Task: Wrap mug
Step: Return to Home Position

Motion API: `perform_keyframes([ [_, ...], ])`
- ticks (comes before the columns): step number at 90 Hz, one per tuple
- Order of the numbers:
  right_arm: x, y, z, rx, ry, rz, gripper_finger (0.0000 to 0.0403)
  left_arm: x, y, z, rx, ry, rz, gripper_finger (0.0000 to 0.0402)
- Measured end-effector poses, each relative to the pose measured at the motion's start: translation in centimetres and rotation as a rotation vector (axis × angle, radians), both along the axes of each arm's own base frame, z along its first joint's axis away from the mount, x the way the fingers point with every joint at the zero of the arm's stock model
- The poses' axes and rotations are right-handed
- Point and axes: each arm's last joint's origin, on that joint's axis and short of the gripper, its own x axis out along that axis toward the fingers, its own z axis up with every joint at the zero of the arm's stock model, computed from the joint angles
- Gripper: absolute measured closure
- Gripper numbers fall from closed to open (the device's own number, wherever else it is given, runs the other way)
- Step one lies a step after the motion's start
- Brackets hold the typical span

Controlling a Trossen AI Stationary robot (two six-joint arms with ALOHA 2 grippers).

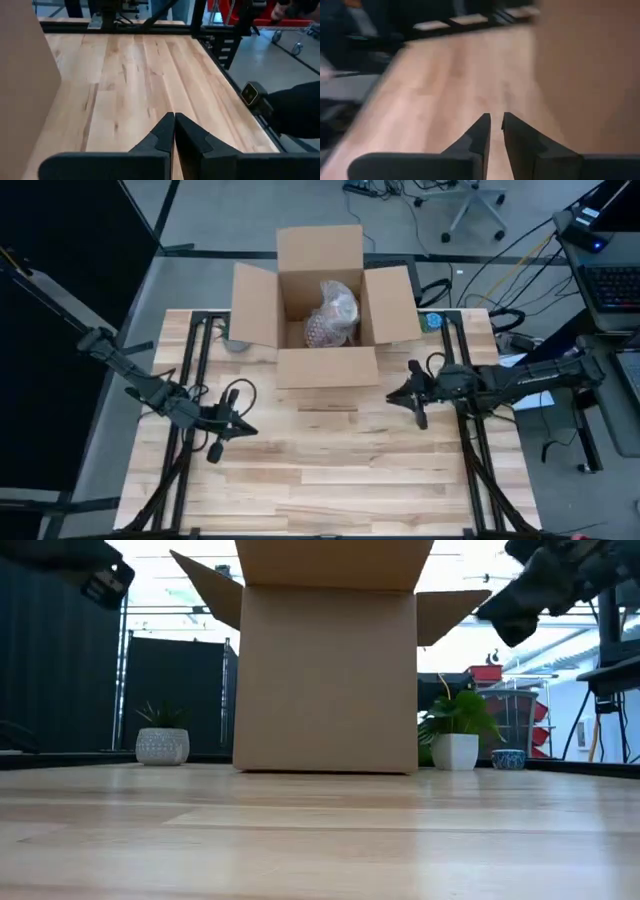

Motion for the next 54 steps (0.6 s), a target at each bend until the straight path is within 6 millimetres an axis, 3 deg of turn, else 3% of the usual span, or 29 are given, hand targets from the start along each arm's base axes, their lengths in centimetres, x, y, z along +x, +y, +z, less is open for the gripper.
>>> perform_keyframes([
  [28,-1.9,-1.1,-3.7,0.004,-0.169,-0.071,0.0364,-1.1,1.3,-2.8,-0.026,-0.03,0.037,0.0401],
  [54,-2.9,-1.4,-6.1,0.012,-0.253,-0.081,0.0364,-1.1,1.5,-3.5,-0.076,-0.118,0.011,0.0401],
])
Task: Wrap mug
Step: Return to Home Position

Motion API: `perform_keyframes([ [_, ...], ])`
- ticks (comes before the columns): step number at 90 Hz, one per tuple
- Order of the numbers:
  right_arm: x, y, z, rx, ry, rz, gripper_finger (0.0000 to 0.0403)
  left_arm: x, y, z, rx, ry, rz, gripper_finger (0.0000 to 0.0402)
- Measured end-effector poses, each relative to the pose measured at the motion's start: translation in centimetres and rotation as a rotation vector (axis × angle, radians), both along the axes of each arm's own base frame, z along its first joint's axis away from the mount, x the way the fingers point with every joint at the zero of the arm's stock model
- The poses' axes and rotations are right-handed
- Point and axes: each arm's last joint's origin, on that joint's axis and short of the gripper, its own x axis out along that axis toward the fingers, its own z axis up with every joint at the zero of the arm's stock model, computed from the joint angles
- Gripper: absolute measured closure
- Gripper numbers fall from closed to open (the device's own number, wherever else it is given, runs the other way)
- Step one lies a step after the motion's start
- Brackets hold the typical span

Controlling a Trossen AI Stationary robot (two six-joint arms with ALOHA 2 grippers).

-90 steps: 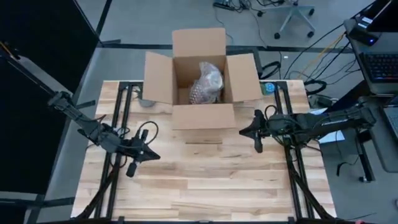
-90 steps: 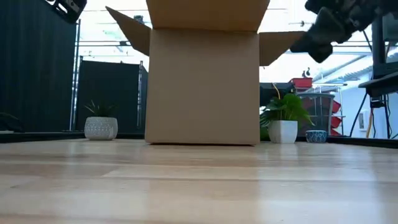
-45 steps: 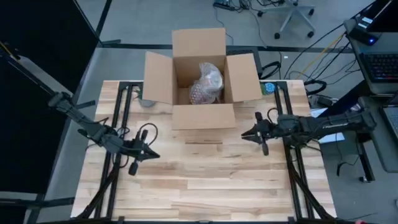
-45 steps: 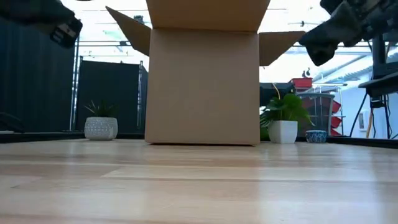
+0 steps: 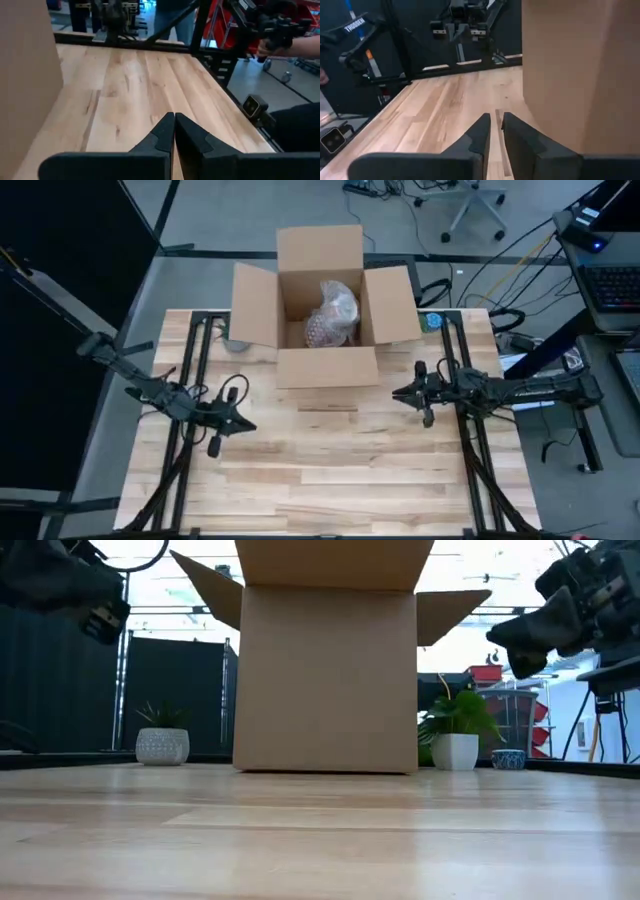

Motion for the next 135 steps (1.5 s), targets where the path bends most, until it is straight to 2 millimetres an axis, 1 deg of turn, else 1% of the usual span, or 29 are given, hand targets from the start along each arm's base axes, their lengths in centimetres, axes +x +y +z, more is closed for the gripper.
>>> perform_keyframes([
  [7,-0.2,0.0,-0.4,0.004,0.006,0.0,0.0364,0.0,0.1,0.0,-0.003,-0.004,0.006,0.0401],
  [19,-0.2,0.0,-0.3,0.0,0.001,-0.001,0.0364,0.2,0.3,0.1,-0.005,-0.003,-0.009,0.0401],
  [32,-0.2,0.0,-0.5,-0.035,0.017,-0.001,0.0364,0.3,0.4,0.2,-0.013,-0.008,-0.07,0.0401],
  [42,-0.3,0.0,-0.6,-0.051,0.029,-0.004,0.0364,0.5,0.8,0.3,-0.006,-0.024,-0.061,0.0401],
  [50,-0.3,-0.1,-0.6,-0.077,0.036,-0.009,0.0364,0.7,1.2,0.3,0.004,-0.026,-0.049,0.0402],
  [69,-0.3,-0.8,-0.6,-0.082,0.041,-0.095,0.0364,1.3,2.9,0.6,0.031,-0.068,0.025,0.0402],
  [85,-0.3,-0.9,-0.6,-0.097,0.041,-0.096,0.0364,1.5,3.8,0.9,0.025,-0.094,-0.047,0.0402],
  [92,-0.3,-0.9,-0.6,-0.101,0.041,-0.096,0.0364,1.5,4.3,0.8,0.023,-0.099,-0.042,0.0401],
  [100,-0.3,-0.9,-0.5,-0.1,0.025,-0.099,0.0364,1.5,4.9,0.0,0.01,-0.11,-0.008,0.0402],
  [105,-0.3,-0.9,-0.4,-0.106,0.018,-0.1,0.0364,1.3,5.4,-1.2,-0.008,-0.087,0.026,0.0402],
  [112,-0.3,-0.9,-0.4,-0.118,0.022,-0.1,0.0364,0.9,5.7,-3.4,-0.039,-0.047,0.061,0.0402],
  [114,-0.3,-0.9,-0.5,-0.119,0.025,-0.1,0.0364,0.8,5.8,-3.7,-0.045,-0.031,0.076,0.0402],
  [119,-0.3,-0.9,-0.4,-0.117,0.024,-0.101,0.0364,0.8,5.9,-3.2,-0.04,-0.075,0.111,0.0402],
  [126,-0.3,-0.9,-0.4,-0.112,0.019,-0.104,0.0364,0.7,6.0,-2.5,0.002,-0.156,0.114,0.0402],
  [135,-0.3,-0.9,-0.4,-0.123,0.02,-0.103,0.0364,0.6,5.9,-2.2,0.025,-0.193,0.112,0.0402],
])
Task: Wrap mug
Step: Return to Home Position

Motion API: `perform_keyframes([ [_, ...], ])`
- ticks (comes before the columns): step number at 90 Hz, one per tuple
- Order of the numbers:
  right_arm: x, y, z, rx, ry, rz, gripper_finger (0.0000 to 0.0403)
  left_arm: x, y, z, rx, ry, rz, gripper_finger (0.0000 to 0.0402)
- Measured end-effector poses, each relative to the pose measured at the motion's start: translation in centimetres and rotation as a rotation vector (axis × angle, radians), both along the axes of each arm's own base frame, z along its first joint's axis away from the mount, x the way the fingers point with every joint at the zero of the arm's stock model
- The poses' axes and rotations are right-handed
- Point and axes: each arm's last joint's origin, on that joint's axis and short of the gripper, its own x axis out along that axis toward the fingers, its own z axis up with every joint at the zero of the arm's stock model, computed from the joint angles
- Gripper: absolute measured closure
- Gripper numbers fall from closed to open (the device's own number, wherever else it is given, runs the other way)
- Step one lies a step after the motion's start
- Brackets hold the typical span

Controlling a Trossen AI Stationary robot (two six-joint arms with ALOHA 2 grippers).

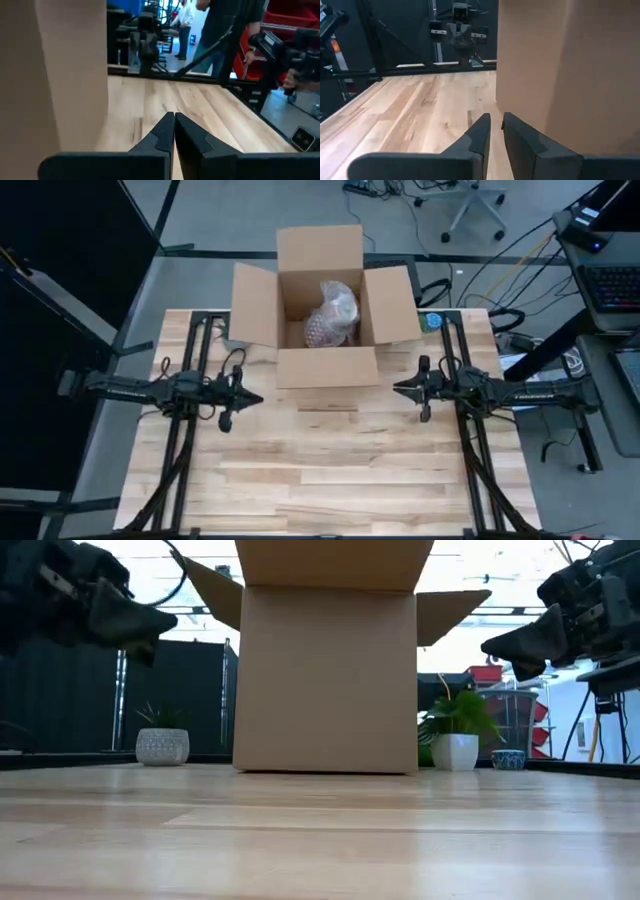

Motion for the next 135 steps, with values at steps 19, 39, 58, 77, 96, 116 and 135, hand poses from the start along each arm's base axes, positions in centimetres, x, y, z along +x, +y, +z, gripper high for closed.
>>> perform_keyframes([
  [19,0.0,0.0,0.0,-0.005,-0.005,-0.004,0.0364,-0.4,0.1,-0.2,-0.005,0.029,0.003,0.0402],
  [39,-0.4,-0.8,0.2,0.001,-0.021,-0.071,0.0364,-1.4,0.3,-0.4,-0.034,0.054,0.031,0.0402],
  [58,-1.0,-1.4,-0.2,0.045,0.014,-0.136,0.0364,-2.6,0.6,-0.6,-0.054,0.052,0.135,0.0402],
  [77,-1.4,-1.3,0.1,0.034,-0.027,-0.134,0.0364,-3.0,0.8,0.0,-0.001,-0.022,0.189,0.0402],
  [96,-1.9,-1.1,0.5,0.026,-0.073,-0.119,0.0364,-3.0,0.8,0.0,0.022,-0.023,0.188,0.0402],
  [116,-2.3,-1.1,0.9,0.002,-0.121,-0.125,0.0364,-3.0,0.8,0.0,0.024,-0.016,0.188,0.0402],
  [135,-2.2,-1.1,0.6,0.021,-0.094,-0.125,0.0364,-3.0,0.8,-0.1,0.024,-0.015,0.189,0.0402],
])
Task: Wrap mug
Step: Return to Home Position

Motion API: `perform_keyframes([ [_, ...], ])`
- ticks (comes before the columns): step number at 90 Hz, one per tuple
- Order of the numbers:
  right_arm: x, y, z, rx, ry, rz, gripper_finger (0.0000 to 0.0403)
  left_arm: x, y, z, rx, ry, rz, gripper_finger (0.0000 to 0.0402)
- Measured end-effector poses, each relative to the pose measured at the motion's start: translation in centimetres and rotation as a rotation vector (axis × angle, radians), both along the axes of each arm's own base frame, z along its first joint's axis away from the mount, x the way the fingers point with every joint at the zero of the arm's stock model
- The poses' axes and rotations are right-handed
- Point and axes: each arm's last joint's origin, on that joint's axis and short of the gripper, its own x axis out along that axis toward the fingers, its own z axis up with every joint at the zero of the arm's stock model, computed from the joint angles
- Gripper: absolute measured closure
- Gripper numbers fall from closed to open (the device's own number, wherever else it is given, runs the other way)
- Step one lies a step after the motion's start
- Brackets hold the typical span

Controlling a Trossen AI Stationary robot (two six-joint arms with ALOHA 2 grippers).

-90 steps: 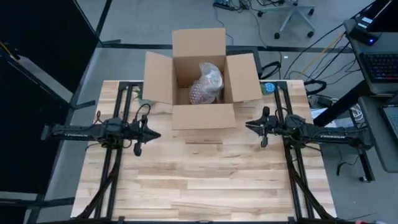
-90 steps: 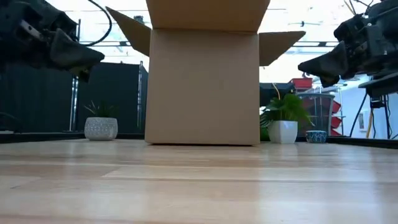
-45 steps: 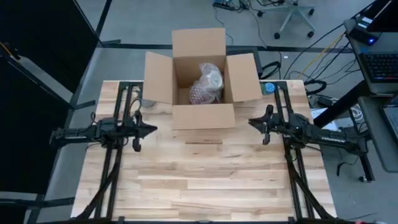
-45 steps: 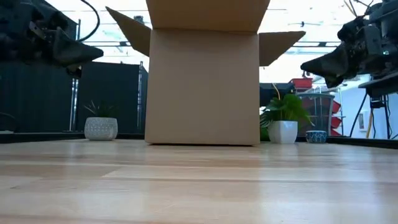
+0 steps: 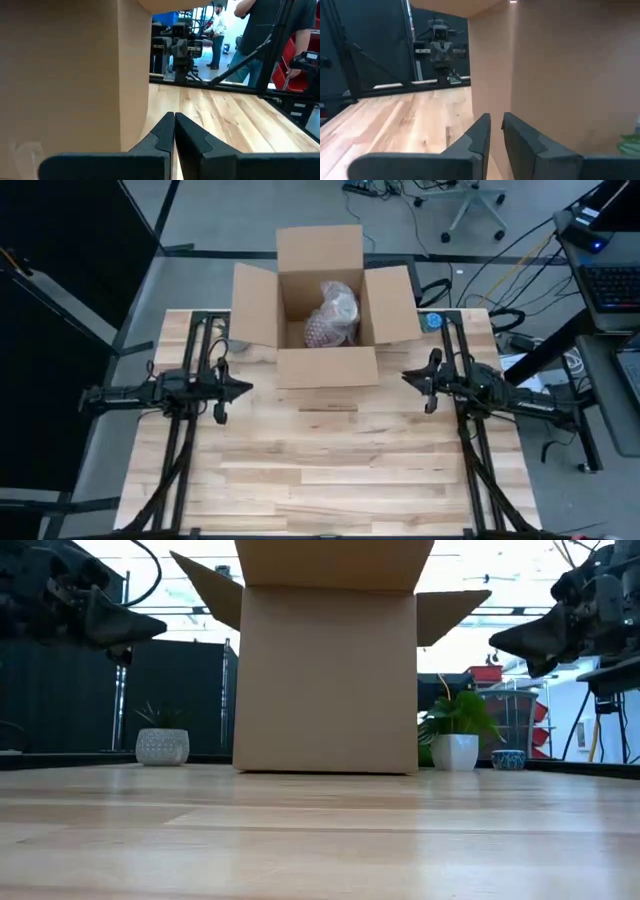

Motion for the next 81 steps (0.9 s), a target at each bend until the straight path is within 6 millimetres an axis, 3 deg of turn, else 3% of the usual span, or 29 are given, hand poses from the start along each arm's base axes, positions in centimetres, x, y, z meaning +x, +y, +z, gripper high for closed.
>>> perform_keyframes([
  [81,0.02,0.0,0.0,0.061,-0.012,0.003,0.0364,0.0,0.0,-0.01,0.0,0.0,0.0,0.0402],
])
